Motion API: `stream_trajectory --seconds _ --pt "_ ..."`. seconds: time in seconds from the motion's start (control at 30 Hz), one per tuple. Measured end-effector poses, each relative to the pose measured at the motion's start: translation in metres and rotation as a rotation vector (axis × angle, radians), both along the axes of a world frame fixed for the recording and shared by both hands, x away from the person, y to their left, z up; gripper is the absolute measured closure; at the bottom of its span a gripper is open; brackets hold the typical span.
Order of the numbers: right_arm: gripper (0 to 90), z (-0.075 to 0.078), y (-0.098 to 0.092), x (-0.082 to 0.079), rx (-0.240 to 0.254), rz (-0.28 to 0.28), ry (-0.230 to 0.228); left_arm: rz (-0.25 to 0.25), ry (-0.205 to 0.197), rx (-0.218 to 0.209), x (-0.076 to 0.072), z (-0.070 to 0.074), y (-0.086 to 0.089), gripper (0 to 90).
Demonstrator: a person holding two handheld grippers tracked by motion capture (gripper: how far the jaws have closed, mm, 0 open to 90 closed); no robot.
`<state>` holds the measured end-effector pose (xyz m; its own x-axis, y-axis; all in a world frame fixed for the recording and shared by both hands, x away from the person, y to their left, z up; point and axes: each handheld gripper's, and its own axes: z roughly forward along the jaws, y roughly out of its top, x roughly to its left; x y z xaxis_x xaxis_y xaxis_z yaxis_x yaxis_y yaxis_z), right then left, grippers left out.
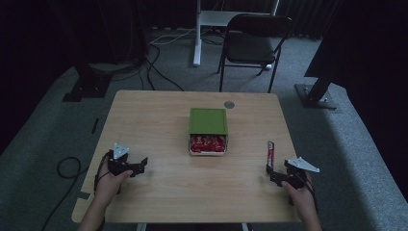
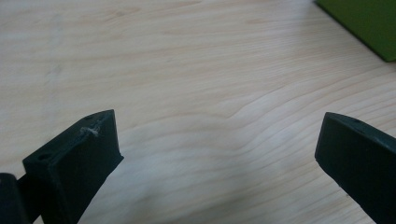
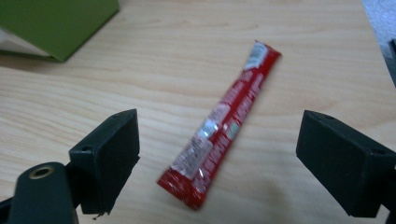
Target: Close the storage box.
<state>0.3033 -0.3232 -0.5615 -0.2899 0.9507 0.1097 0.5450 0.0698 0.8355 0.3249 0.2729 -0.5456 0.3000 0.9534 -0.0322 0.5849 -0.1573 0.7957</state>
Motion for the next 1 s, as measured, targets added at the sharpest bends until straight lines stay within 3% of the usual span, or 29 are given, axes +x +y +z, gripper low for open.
stream_trajectory --seconds 0.33,0.5,0.67,0.9,1.0 --pt "13.2 -0.006 -0.002 -0.002 -0.055 -0.033 0.054 0.098 0.049 0.018 -0.017 -0.007 0.026 0.6" --pt "13.2 -0.007 0.001 0.001 -0.095 -0.037 0.11 0.148 0.072 0.027 -0.024 -0.011 0.034 0.6" --pt "13.4 -0.008 0.0 0.004 -0.091 -0.034 0.14 0.163 0.087 0.024 -0.03 -0.014 0.04 0.6" --pt "12.9 -0.008 0.001 0.004 -0.102 -0.036 0.142 0.185 0.103 0.028 -0.034 -0.016 0.045 0.6" --pt "12.2 -0.009 0.005 0.004 -0.138 -0.038 0.144 0.178 0.134 0.048 -0.038 -0.018 0.044 0.6"
